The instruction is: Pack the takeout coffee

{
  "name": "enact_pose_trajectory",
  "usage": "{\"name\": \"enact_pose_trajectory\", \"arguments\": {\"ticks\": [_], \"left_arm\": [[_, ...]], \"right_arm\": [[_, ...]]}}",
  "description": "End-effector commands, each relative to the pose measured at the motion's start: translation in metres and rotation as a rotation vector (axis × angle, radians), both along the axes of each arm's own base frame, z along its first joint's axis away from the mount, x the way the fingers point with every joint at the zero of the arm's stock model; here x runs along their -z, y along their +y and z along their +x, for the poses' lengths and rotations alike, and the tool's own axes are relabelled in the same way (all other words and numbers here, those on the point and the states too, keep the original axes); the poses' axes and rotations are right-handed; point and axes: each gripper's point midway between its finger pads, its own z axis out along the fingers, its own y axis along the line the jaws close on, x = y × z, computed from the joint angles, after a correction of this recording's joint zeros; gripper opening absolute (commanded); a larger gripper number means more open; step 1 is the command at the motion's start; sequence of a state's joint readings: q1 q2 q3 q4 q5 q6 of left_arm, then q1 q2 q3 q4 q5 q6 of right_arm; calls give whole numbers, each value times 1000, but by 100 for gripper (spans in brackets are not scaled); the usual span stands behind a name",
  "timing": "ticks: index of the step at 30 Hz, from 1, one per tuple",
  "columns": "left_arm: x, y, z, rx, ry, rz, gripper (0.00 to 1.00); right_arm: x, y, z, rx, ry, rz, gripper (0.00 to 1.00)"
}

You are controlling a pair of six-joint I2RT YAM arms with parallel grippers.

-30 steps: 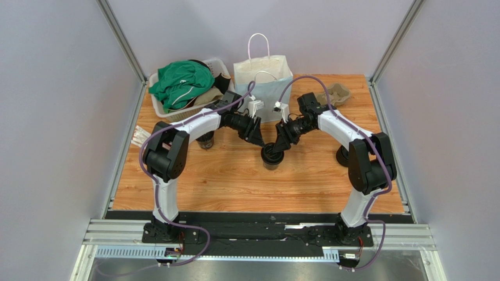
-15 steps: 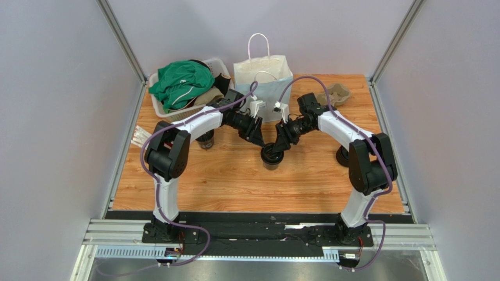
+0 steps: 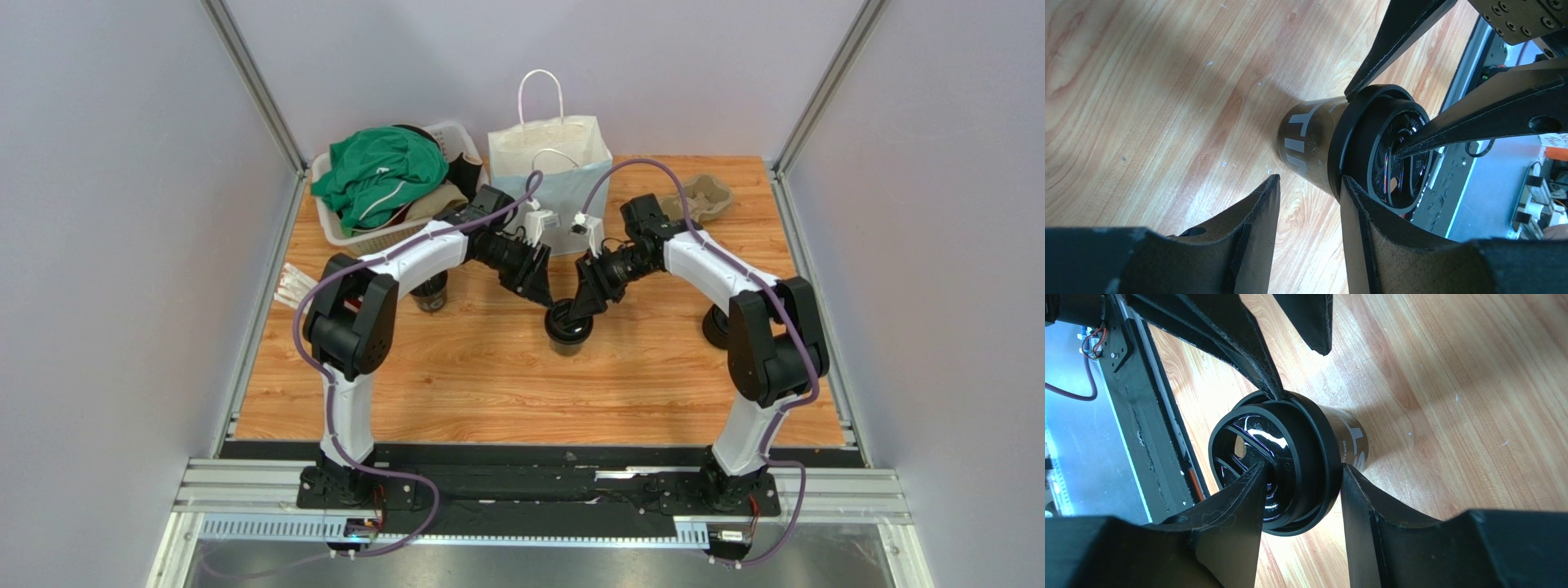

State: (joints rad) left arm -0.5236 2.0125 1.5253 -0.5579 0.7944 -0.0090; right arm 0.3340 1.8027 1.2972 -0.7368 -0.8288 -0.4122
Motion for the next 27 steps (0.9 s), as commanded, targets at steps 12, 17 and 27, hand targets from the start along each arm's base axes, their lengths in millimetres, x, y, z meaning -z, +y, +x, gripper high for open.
{"name": "enact_pose_trajectory", "arguments": {"ticks": [12, 17, 27], "left_arm": [[47, 18, -6, 20, -25, 171, 59], [9, 12, 3, 16, -45, 45, 70], [-27, 3, 3, 45, -71, -89, 72]], "right_arm": [[79, -43, -30, -41, 130, -323, 48], [72, -44, -23, -75, 110, -331, 48], [59, -35, -14, -177, 64, -322, 49]]}}
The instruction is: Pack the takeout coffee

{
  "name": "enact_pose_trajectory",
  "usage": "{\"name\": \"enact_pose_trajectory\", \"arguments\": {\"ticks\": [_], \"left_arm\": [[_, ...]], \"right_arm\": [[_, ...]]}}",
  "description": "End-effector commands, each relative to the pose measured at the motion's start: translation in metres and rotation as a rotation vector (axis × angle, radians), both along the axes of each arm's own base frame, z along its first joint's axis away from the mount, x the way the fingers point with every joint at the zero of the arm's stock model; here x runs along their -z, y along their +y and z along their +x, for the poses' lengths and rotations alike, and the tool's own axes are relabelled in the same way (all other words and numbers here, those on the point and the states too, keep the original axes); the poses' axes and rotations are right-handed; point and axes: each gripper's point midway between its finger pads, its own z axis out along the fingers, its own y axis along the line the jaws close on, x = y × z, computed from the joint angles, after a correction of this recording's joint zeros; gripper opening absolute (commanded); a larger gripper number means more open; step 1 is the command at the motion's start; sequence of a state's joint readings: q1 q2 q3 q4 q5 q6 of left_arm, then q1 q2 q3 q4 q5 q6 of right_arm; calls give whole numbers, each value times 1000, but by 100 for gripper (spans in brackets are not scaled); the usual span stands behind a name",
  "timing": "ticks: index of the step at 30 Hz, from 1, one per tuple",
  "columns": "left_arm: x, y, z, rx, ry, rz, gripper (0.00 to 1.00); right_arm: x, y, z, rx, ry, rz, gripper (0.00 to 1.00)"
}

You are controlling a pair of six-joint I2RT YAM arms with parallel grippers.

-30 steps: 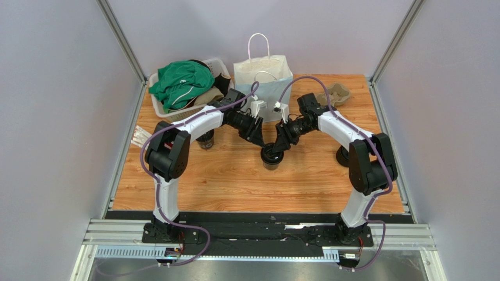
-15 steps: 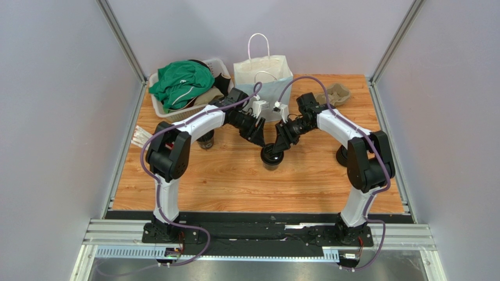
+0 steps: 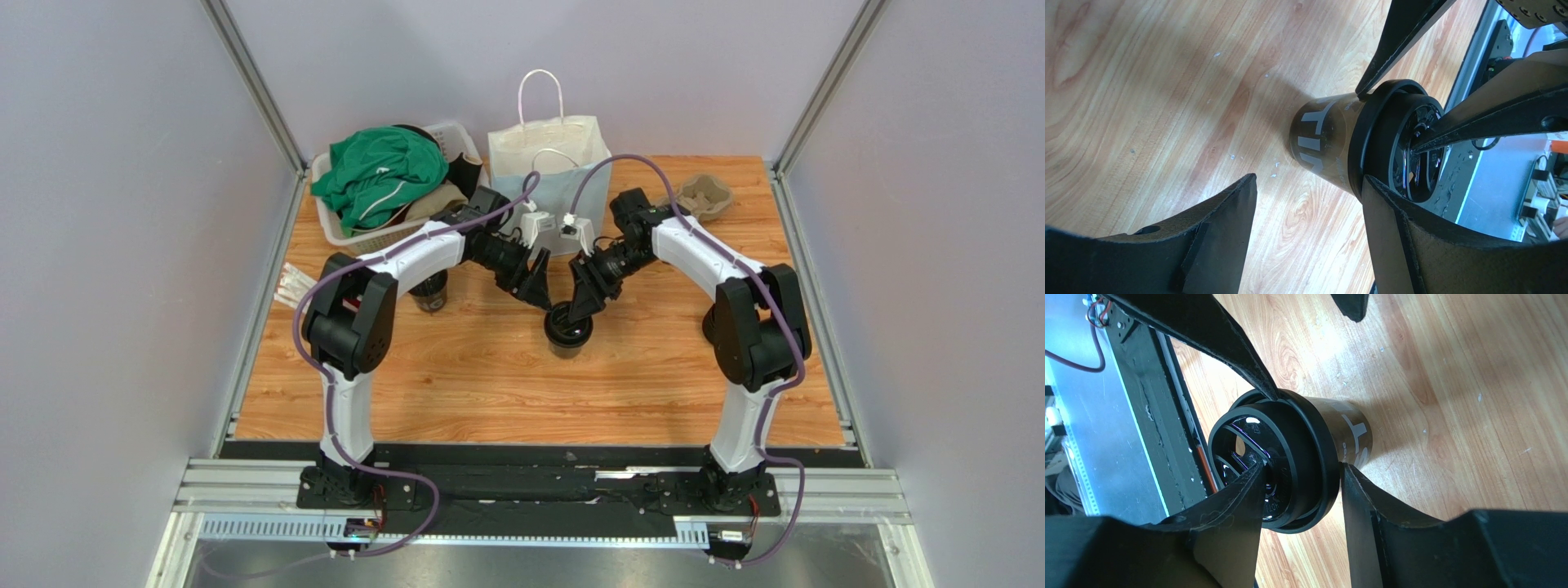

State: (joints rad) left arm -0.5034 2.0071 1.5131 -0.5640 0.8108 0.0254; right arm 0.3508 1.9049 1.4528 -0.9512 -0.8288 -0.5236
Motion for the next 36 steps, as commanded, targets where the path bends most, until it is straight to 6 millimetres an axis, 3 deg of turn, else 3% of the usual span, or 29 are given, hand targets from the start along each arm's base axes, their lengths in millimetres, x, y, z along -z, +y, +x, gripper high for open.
{"name": "enact_pose_trajectory", "arguments": {"ticks": [1, 5, 9, 13, 18, 24, 29, 36], "left_arm": [[-30, -7, 1, 36, -57, -88, 72], [-44, -7, 5, 31, -93, -125, 72], [-77, 1, 11, 4, -171, -176, 73], [-92, 7, 8, -5, -180, -184, 74], [-72, 8, -8, 11, -141, -125, 75], [-42, -6, -24, 69, -59, -82, 75], [-31, -14, -25, 86, -61, -55, 75], [-12, -28, -41, 135, -15, -32, 75]], "right_arm": [[59, -37, -10, -106, -17, -275, 49], [60, -37, -6, -92, -37, -287, 49], [57, -35, -1, -56, -55, -285, 49], [56, -35, 2, -17, -55, -290, 48], [52, -36, 0, 14, -72, -286, 49], [49, -36, 0, 31, -84, -282, 49], [45, -34, 1, 38, -88, -272, 49], [49, -33, 0, 41, -83, -269, 49]]}}
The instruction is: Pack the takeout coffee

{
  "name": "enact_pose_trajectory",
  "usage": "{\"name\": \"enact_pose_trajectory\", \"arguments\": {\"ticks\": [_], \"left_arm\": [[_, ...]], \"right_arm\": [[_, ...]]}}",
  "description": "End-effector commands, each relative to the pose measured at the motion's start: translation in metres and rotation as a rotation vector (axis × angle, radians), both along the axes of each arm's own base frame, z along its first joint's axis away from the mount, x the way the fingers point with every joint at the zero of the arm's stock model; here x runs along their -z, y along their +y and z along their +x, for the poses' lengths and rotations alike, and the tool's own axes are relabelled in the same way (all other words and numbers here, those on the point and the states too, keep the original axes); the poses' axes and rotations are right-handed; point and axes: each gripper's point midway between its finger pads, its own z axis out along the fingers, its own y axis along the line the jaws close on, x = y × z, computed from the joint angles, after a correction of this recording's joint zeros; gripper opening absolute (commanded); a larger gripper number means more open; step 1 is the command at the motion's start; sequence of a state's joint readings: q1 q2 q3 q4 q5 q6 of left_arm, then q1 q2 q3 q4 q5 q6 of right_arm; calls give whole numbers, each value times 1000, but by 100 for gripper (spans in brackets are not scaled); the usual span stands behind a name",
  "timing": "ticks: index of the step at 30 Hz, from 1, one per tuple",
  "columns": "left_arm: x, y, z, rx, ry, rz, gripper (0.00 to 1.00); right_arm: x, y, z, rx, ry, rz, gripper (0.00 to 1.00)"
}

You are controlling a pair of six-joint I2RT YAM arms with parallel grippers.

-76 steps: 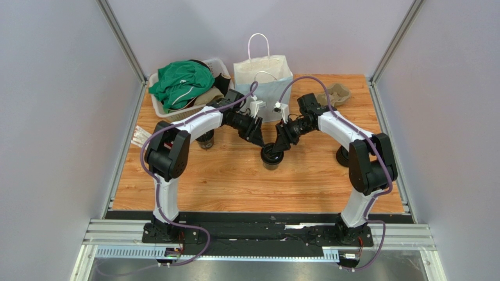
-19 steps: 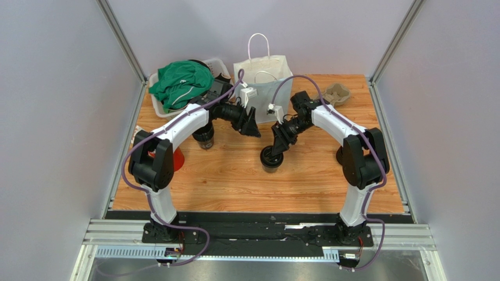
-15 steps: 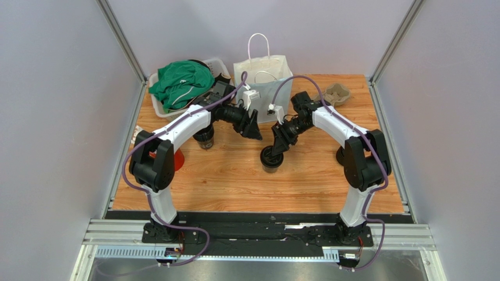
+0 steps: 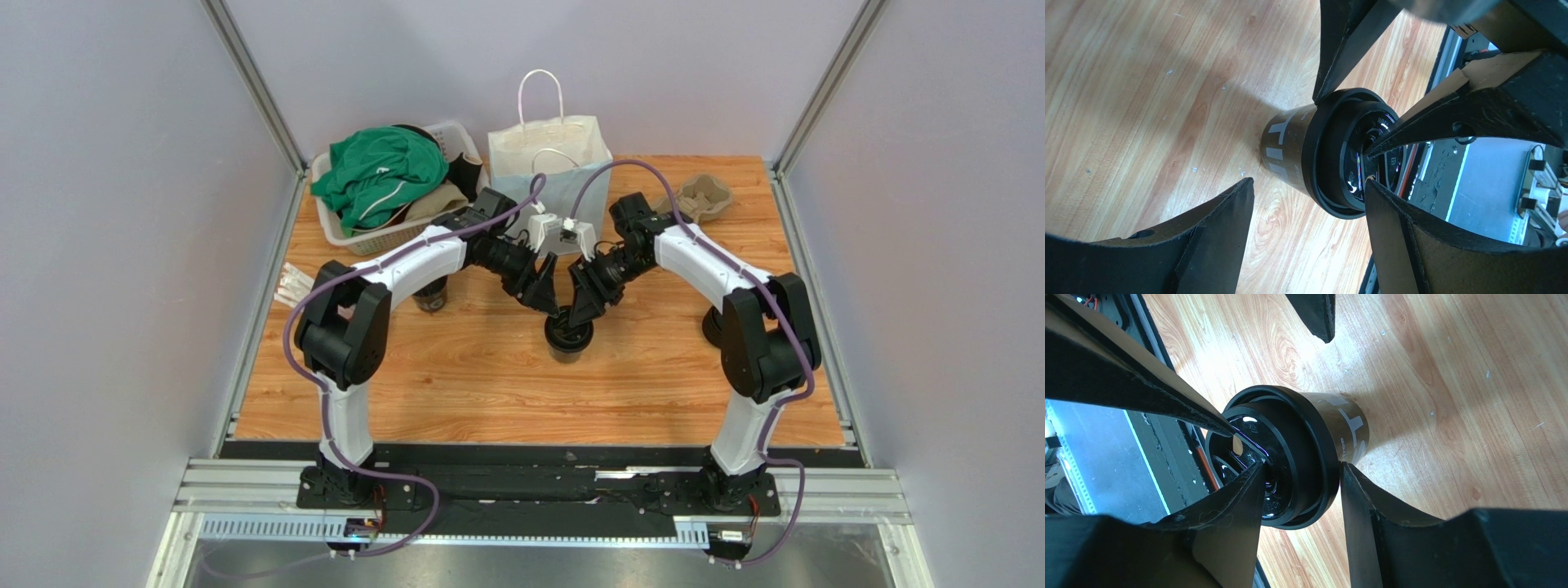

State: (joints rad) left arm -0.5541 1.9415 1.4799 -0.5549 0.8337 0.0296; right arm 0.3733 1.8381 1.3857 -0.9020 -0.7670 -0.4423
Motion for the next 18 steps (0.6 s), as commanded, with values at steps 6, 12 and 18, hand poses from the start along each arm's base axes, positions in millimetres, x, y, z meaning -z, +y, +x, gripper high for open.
{"name": "enact_pose_trajectory", "arguments": {"ticks": [6, 12, 18], "left_arm": [[1, -19, -23, 59, 56, -48, 75], [-11, -14, -24, -4, -4, -108, 77], [-22, -5, -16, -89, -50, -127, 78]], "right_arm": [[53, -34, 10, 8, -72, -235, 49], [53, -32, 12, 31, -80, -225, 49], [53, -31, 13, 40, -87, -223, 49]]}}
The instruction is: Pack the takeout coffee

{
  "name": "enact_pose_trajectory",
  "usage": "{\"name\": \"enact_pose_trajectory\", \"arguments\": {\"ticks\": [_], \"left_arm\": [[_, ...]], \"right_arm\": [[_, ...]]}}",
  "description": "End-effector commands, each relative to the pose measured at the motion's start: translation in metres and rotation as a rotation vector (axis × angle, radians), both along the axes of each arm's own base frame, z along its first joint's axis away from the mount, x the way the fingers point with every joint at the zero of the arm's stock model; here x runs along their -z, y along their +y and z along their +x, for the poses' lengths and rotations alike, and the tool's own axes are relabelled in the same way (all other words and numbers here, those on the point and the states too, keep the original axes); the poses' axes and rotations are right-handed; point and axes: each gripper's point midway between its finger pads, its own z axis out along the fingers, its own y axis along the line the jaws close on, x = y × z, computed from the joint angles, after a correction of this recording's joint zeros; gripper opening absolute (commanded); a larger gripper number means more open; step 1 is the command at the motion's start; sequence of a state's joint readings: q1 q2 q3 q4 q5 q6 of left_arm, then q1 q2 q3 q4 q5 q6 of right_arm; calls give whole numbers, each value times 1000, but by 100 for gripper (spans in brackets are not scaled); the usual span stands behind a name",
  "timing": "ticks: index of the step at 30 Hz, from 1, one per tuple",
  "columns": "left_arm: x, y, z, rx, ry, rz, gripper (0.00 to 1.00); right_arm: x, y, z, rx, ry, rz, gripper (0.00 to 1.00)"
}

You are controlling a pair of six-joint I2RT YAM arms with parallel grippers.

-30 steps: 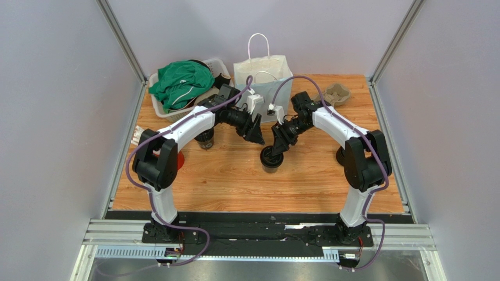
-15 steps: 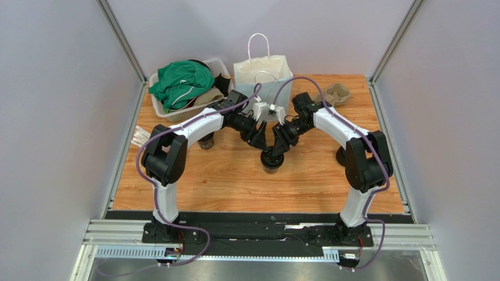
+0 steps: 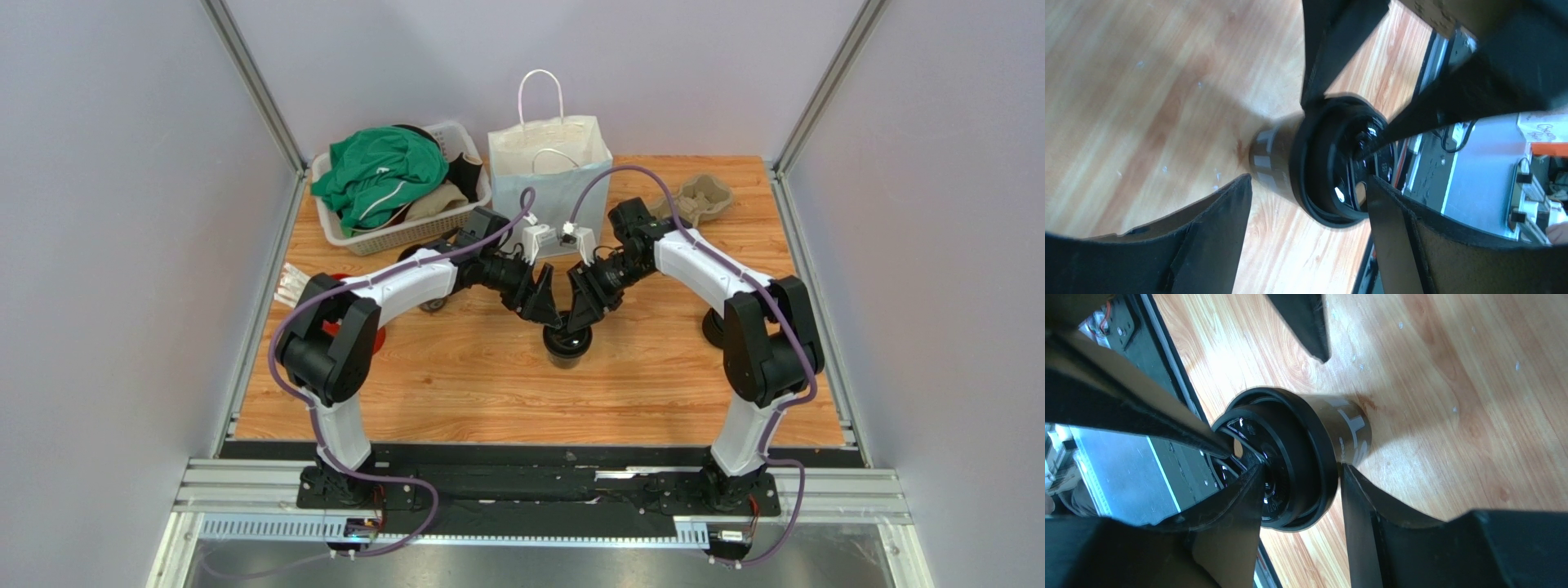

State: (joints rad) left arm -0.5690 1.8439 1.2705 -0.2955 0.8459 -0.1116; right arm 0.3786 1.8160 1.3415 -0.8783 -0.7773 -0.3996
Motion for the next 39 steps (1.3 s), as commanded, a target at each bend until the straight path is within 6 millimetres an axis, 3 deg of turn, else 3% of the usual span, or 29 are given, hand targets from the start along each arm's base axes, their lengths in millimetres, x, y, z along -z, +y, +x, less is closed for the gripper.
{"name": "enact_pose_trajectory", "arguments": {"ticks": [1, 11, 22, 35, 39], "left_arm": [[-23, 2, 4, -56, -50, -51, 79], [-37, 6, 12, -65, -50, -78, 79], [-13, -6, -3, -56, -45, -26, 79], [20, 0, 3, -71, -47, 63, 66], [28, -2, -1, -54, -6, 66, 68]], "right_arm": [[51, -33, 22, 17, -117, -232, 49], [53, -35, 26, 47, -132, -244, 49], [51, -35, 30, 70, -134, -250, 49], [51, -34, 31, 70, -134, -244, 49], [51, -34, 31, 69, -137, -243, 49]]}}
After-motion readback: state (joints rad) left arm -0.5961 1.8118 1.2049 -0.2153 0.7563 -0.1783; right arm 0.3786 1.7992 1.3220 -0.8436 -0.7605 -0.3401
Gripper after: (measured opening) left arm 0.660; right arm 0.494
